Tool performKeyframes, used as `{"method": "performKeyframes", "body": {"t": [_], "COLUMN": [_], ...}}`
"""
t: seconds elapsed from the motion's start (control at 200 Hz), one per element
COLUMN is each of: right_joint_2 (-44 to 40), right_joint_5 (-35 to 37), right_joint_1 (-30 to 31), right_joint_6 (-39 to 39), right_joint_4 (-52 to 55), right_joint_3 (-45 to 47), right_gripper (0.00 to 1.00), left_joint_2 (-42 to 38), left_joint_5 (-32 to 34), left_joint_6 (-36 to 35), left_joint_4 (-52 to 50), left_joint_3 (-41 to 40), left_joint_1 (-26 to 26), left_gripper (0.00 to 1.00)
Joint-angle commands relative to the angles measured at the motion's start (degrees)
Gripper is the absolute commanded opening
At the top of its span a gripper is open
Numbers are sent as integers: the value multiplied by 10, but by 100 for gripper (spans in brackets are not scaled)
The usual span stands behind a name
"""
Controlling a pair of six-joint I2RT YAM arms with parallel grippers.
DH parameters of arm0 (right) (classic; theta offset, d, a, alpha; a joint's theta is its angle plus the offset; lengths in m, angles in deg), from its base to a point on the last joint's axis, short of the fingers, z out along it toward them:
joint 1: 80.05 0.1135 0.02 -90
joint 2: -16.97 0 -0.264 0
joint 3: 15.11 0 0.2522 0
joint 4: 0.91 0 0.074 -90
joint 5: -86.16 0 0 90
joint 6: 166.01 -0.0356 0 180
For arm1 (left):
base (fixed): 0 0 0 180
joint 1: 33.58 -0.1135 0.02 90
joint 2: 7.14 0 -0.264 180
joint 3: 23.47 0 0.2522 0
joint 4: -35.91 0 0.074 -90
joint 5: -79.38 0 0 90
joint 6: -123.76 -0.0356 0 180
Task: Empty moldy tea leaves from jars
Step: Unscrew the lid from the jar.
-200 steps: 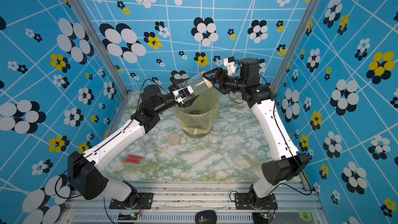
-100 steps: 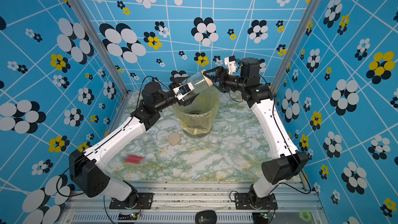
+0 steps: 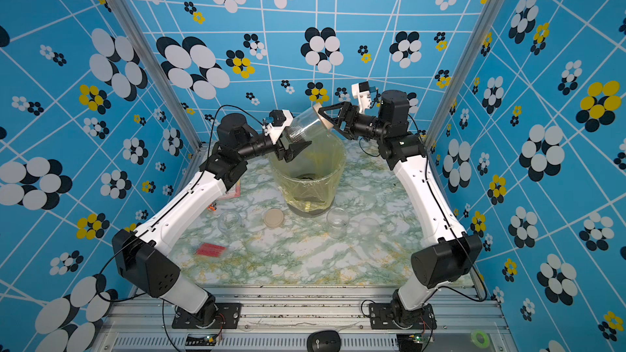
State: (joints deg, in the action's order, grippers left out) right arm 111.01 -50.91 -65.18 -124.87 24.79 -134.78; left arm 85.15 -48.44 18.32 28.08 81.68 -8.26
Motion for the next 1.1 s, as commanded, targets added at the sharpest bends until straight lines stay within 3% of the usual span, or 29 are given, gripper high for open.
{"method": "performKeyframes", "body": {"t": [0.0, 0.335, 0.625, 0.875, 1.094], "right_joint_2": [-5, -3, 11, 21, 19], "right_joint_5": [-85, -123, -156, -148, -134], "right_joint_1": [9, -13, -26, -26, -26], "right_joint_6": [16, -4, -54, -53, -44], "right_joint_4": [-56, -167, -286, -290, -257], "right_joint_3": [21, 48, 52, 47, 43], "right_gripper": [61, 58, 58, 59, 90], "left_joint_2": [24, 64, 97, 104, 89], "left_joint_5": [-66, -201, -266, -267, -246], "left_joint_6": [133, 345, 445, 448, 359], "left_joint_4": [40, 157, 218, 211, 128], "left_joint_3": [52, 75, 97, 103, 98], "left_joint_1": [-18, -52, -58, -56, -49], "left_gripper": [2, 3, 3, 2, 2]}}
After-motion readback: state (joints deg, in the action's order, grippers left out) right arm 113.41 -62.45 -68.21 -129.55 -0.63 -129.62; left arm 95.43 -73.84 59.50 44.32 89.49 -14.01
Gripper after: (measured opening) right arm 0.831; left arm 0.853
